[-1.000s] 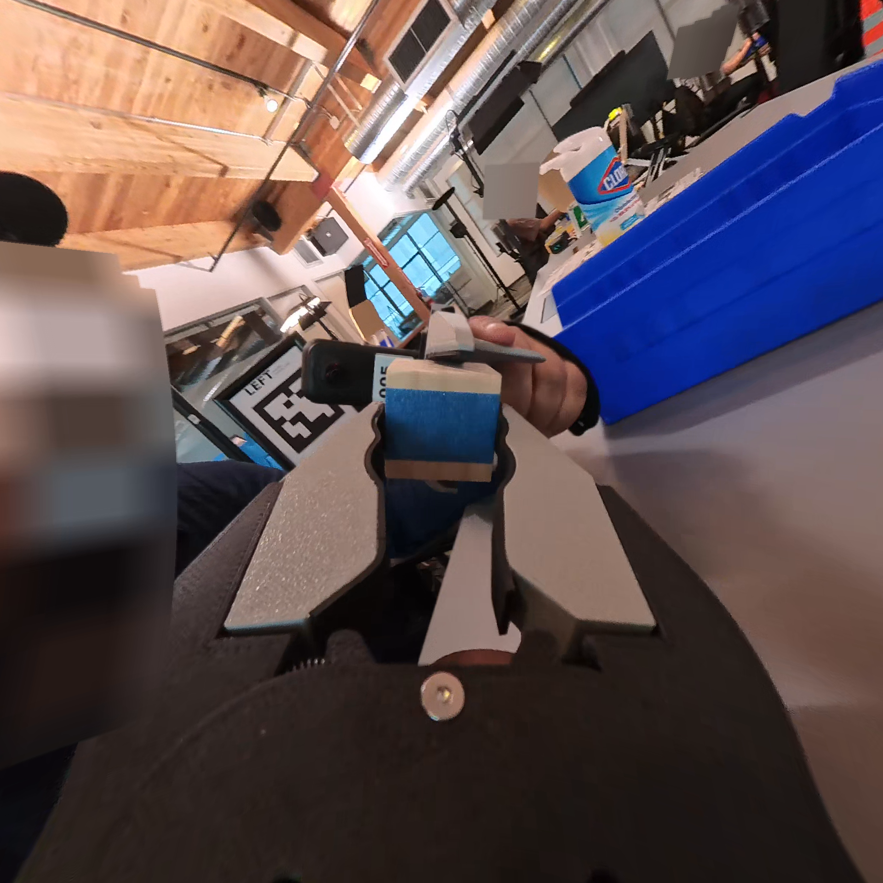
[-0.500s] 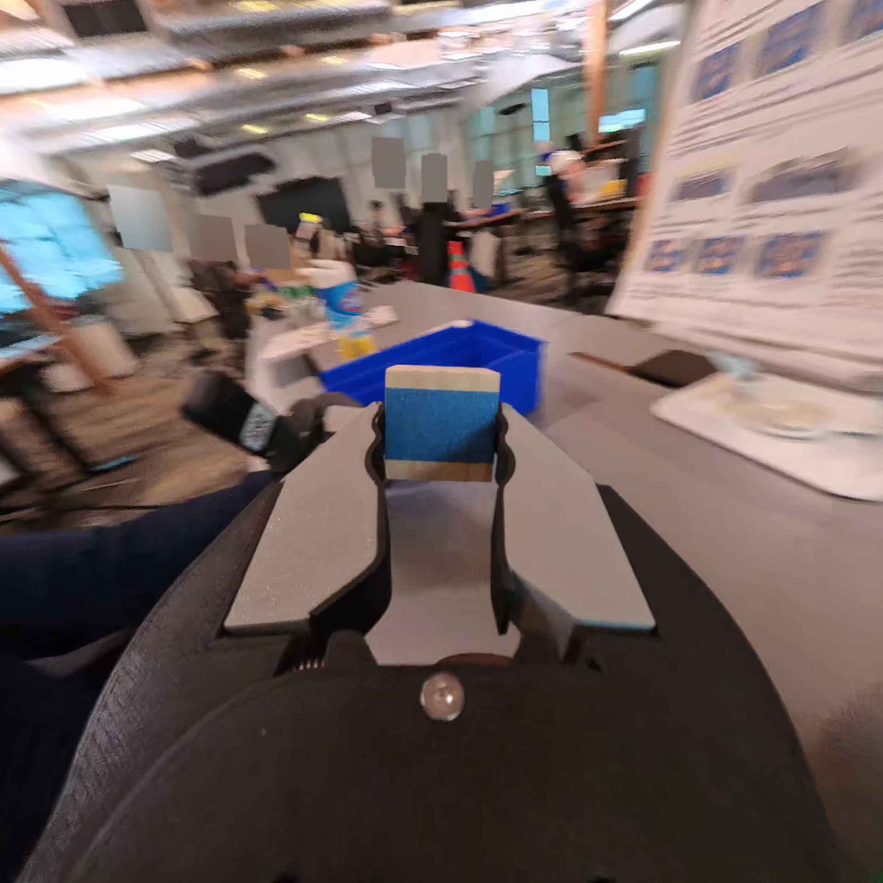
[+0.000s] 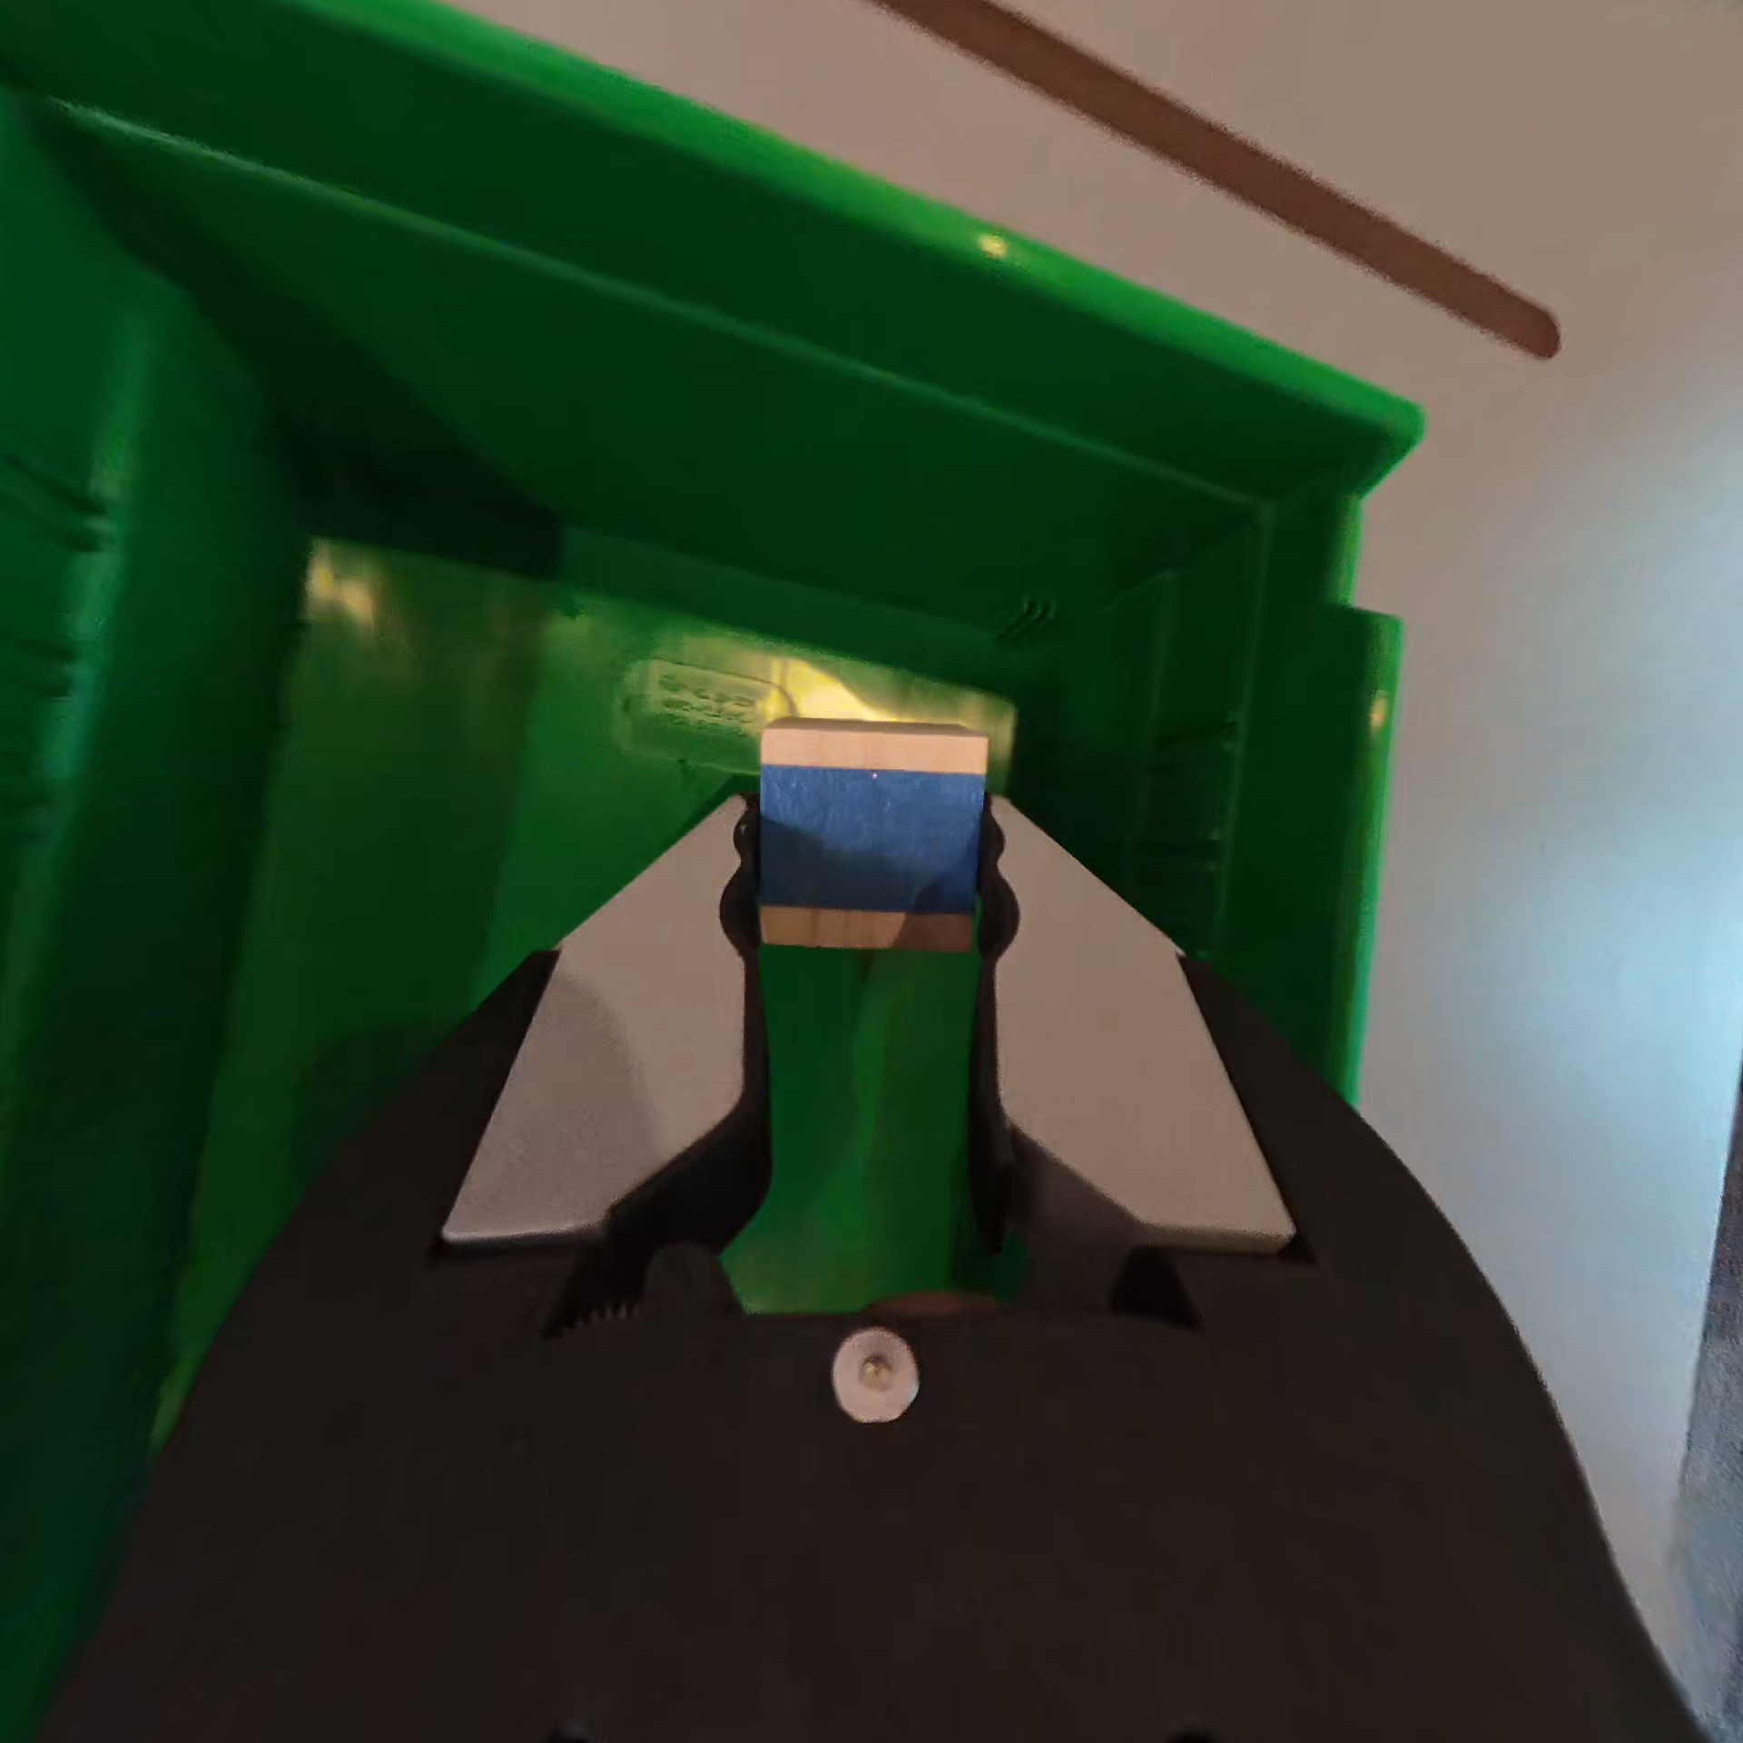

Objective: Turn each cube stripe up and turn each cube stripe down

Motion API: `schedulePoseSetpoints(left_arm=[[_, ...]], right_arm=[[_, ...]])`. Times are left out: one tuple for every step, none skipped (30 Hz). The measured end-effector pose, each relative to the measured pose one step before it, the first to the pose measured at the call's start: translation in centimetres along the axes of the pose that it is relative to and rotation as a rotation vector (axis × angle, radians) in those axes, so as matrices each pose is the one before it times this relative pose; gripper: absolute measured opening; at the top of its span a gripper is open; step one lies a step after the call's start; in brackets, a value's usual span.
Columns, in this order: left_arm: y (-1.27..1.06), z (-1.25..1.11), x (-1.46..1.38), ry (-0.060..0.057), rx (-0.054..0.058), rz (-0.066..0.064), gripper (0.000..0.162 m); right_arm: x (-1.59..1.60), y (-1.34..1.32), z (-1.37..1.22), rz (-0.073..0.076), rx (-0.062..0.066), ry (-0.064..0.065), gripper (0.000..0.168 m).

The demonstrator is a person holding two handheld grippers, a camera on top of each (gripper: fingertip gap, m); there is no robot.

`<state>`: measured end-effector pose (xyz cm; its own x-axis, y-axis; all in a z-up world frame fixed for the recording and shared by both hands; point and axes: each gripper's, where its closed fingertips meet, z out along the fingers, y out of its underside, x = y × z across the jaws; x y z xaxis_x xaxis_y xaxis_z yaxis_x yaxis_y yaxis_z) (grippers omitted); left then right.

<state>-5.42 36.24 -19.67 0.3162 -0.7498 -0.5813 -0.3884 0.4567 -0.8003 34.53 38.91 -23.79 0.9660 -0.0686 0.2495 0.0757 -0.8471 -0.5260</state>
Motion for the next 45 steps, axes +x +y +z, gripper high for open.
schedulePoseSetpoints(left_arm=[[0.16, 0.048, 0.036, 0.003, -0.0062, 0.0005, 0.0], [0.138, 0.047, -0.001, 0.0005, -0.0065, 0.0004, 0.0], [0.089, 0.033, 0.014, 0.0009, -0.0048, 0.0002, 0.001], [0.047, 0.018, -0.007, 0.0013, -0.0026, 0.0001, 0.001], [0.012, 0.009, -0.017, 0.0001, -0.0011, 0.0001, 0.001], [0.039, 0.009, -0.019, 0.0003, -0.0015, -0.0009, 0.001], [0.057, 0.023, -0.028, 0.0003, -0.0035, -0.0036, 0.001], [0.075, 0.035, -0.024, 0.0011, -0.0048, -0.0062, 0.002], [0.07, 0.031, -0.011, 0.0019, -0.0042, -0.007, 0.002], [0.04, 0.031, 0.001, 0.0018, -0.0027, -0.0067, 0.002], [0.006, 0.033, 0.046, 0.0033, -0.0012, -0.0046, 0.002], [-0.02, 0.009, 0.058, 0.0025, 0.0003, -0.0002, 0.003], [-0.021, 0.02, 0.051, 0.0005, 0.0006, 0.0033, 0.003], [0.03, 0.025, 0.066, 0.0001, -0.0019, 0.0038, 0.003], [0.063, 0.036, 0.046, 0.0006, -0.0041, 0.0028, 0.003], [0.064, 0.029, 0.035, -0.0001, -0.0038, 0.0025, 0.003], [0.047, 0.0, -0.012, -0.0018, -0.0026, 0.0026, 0.003], [0.023, -0.033, -0.036, -0.0026, -0.0011, 0.002, 0.003], [-0.016, -0.03, -0.055, -0.003, 0.0006, 0.0, 0.003], [-0.05, -0.044, -0.058, -0.0032, 0.0028, -0.0029, 0.004], [-0.061, -0.038, -0.023, -0.0017, 0.0042, -0.0065, 0.004], [-0.051, -0.018, 0.034, 0.0004, 0.0037, -0.0099, 0.004], [-0.013, -0.001, 0.109, 0.0014, 0.0006, -0.0116, 0.004], [0.067, -0.001, 0.167, 0.0008, -0.0033, -0.0094, 0.005], [0.104, -0.04, 0.224, -0.0006, -0.0058, -0.0038, 0.006], [0.07, -0.113, 0.199, -0.0051, -0.0076, 0.0067, 0.007], [-0.112, -0.255, 0.112, -0.0121, -0.0011, 0.0, 0.008], [-0.345, -0.414, 0.128, -0.0063, 0.0072, -0.024, 0.01], [-0.56, -0.606, 0.171, 0.0049, 0.0105, -0.0337, 0.01], [-0.693, -0.762, -0.149, -0.0068, 0.0073, -0.0234, 0.01], [-0.783, -0.907, -0.578, -0.0212, 0.0026, -0.0147, 0.01], [-0.94, -1.032, -0.802, -0.0129, 0.0063, -0.0198, 0.011], [-1.123, -1.111, -0.899, 0.007, 0.0104, -0.0342, 0.011], [-1.132, -1.13, -0.976, 0.0232, 0.0037, -0.0411, 0.012], [-1.015, -1.156, -0.959, 0.0393, -0.0075, -0.0349, 0.014], [-0.843, -1.164, -0.796, 0.0572, -0.0133, -0.0225, 0.015], [-0.487, -1.131, -0.741, 0.0656, -0.0246, -0.0093, 0.017], [-0.012, -0.976, -1.314, 0.0339, -0.0384, -0.0043, 0.021], [0.437, -0.772, -2.112, -0.01, -0.0498, -0.0051, 0.026], [0.82, -0.52, -2.38, -0.0234, -0.058, -0.0025, 0.03], [0.974, -0.298, -2.106, -0.0111, -0.0522, 0.0052, 0.033], [0.985, -0.123, -1.659, 0.0029, -0.0373, 0.0076, 0.033], [1.04, 0.024, -1.054, 0.0213, -0.0286, 0.005, 0.033], [1.193, 0.16, -0.428, 0.0408, -0.0306, 0.0067, 0.035], [1.381, 0.296, 0.103, 0.0541, -0.0374, 0.0142, 0.038]], right_arm=[[0.118, 0.356, 0.988, 0.0019, -0.0324, -0.0035, 0.043], [0.164, 0.319, 0.876, 0.0065, -0.0271, 0.0003, 0.043], [0.16, 0.283, 0.716, 0.0116, -0.0209, 0.0007, 0.043], [0.23, 0.113, 0.446, 0.0196, -0.0091, 0.0055, 0.045], [0.239, -0.04, 0.075, 0.0171, 0.0019, 0.0054, 0.048], [0.179, -0.288, -0.36, 0.0078, 0.0175, 0.0044, 0.058], [0.021, -0.613, -0.787, 0.0002, 0.0377, -0.0018, 0.062], [-0.155, -0.825, -1.147, -0.0057, 0.0471, -0.0075, 0.062], [-0.27, -0.927, -1.431, -0.0059, 0.0478, -0.0081, 0.062], [-0.445, -1.094, -1.686, -0.0024, 0.0519, -0.0103, 0.062], [-0.804, -1.359, -1.922, -0.0039, 0.0644, -0.0186, 0.064], [-1.426, -1.597, -2.07, -0.01, 0.0768, -0.0367, 0.065], [-2.114, -1.771, -2.062, -0.0084, 0.0862, -0.0555, 0.063], [-2.78, -1.809, -1.823, -0.0086, 0.0896, -0.0737, 0.062], [-3.383, -1.604, -1.373, -0.0104, 0.0824, -0.091, 0.061], [-3.779, -1.193, -0.781, -0.0063, 0.0676, -0.105, 0.061], [-3.827, -0.554, -0.05, 0.0051, 0.0446, -0.1096, 0.06], [-3.642, 0.233, 0.676, 0.0082, 0.0156, -0.1088, 0.06], [-3.036, 0.805, 1.291, 0.0069, 0.0013, -0.0913, 0.06], [-2.164, 1.012, 1.689, 0.004, 0.0077, -0.0601, 0.059], [-1.316, 1.205, 1.896, -0.0098, 0.0077, -0.0301, 0.059], [-0.652, 1.389, 1.888, -0.0212, -0.0029, -0.0056, 0.059], [-0.084, 1.511, 1.721, -0.0099, -0.0161, 0.019, 0.058], [-0.141, 1.304, 1.489, -0.0056, -0.0178, 0.0069, 0.059], [-0.224, 0.928, 1.158, 0.0036, -0.0036, -0.0076, 0.058], [-0.18, 0.677, 0.749, 0.0209, -0.0043, -0.0118, 0.056], [-0.448, 0.307, 0.36, 0.0189, -0.0152, -0.0262, 0.057], [-0.414, 0.002, 0.067, -0.0212, 0.0031, -0.0208, 0.057], [0.477, 0.158, -0.106, -0.0452, 0.0111, 0.0384, 0.055], [0.909, 0.515, -0.146, -0.0434, -0.0085, 0.0636, 0.053], [0.48, 0.641, -0.106, -0.0288, -0.025, 0.0318, 0.053], [-0.018, 0.48, -0.106, -0.0083, -0.02, -0.0028, 0.053], [-0.21, 0.17, -0.117, 0.0091, -0.0012, -0.0163, 0.053], [-0.258, -0.056, -0.117, 0.0183, 0.0073, -0.0185, 0.053], [-0.29, -0.184, -0.083, 0.0182, 0.01, -0.0189, 0.053], [-0.284, -0.196, -0.044, 0.0147, 0.0094, -0.0162, 0.053], [-0.248, -0.149, -0.012, 0.0104, 0.0051, -0.0108, 0.053], [-0.259, -0.088, 0.01, 0.0018, 0.0023, -0.0094, 0.053], [-0.21, -0.013, 0.021, -0.0067, -0.0013, -0.0045, 0.053], [-0.115, 0.075, 0.038, -0.0118, -0.0051, 0.0018, 0.053], [-0.043, 0.081, 0.034, -0.0128, -0.0038, 0.0067, 0.052], [-0.06, 0.102, 0.051, -0.0102, -0.0038, 0.0037, 0.052], [-0.103, 0.128, 0.068, -0.0062, -0.0053, -0.0012, 0.052], [-0.06, 0.127, 0.073, -0.0035, -0.0045, -0.0009, 0.052], [-0.003, 0.129, 0.074, -0.0014, -0.0039, 0.0011, 0.052]])
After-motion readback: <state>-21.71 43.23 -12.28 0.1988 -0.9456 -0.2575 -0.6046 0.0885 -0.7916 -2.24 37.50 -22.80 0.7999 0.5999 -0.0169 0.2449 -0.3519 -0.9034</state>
